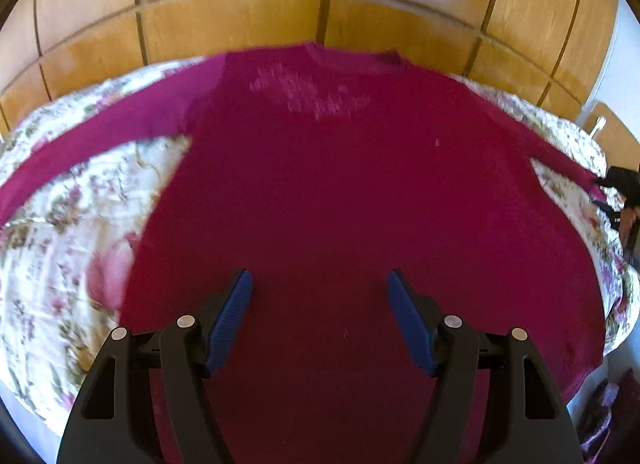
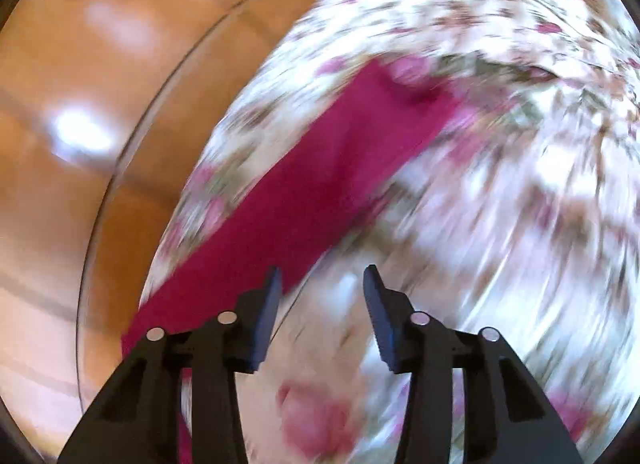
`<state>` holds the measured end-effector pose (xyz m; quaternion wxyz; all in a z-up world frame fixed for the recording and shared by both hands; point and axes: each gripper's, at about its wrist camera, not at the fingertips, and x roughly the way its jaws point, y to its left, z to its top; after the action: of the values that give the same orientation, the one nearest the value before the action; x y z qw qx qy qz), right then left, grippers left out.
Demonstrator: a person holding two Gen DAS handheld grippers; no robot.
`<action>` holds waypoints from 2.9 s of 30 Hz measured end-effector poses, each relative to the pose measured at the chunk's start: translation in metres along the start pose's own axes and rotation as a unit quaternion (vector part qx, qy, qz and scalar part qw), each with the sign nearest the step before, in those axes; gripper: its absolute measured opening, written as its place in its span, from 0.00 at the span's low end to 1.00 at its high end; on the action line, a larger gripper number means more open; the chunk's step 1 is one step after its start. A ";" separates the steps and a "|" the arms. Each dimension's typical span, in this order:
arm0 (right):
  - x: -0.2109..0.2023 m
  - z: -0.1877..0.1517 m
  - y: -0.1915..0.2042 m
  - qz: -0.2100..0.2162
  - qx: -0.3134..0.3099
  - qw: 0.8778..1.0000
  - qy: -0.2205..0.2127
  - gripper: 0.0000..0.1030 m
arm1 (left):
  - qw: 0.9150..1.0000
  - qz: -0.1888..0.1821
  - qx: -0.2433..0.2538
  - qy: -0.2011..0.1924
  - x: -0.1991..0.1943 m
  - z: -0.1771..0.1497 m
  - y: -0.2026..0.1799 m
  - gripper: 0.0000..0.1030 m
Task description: Fold small clothes
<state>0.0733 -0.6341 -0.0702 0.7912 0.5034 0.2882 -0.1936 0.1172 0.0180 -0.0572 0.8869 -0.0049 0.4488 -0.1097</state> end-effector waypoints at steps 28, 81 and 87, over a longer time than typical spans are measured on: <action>0.043 -0.230 0.346 0.230 -0.423 0.865 0.142 0.06 | 0.993 -0.080 -0.079 -0.023 -0.004 0.054 0.023 0.67; 0.112 -0.214 0.247 0.012 -0.424 0.905 0.040 0.47 | 0.982 -0.034 -0.184 -0.005 0.101 0.163 0.102 0.23; 0.114 -0.218 0.251 -0.001 -0.435 0.900 0.032 0.48 | 0.956 -0.050 -0.286 -0.038 0.045 0.111 0.173 0.23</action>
<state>0.2525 -0.3328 -0.0435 0.9216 0.1148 0.3693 -0.0337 0.2640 0.1681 -0.0453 0.8581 -0.2854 0.4264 -0.0206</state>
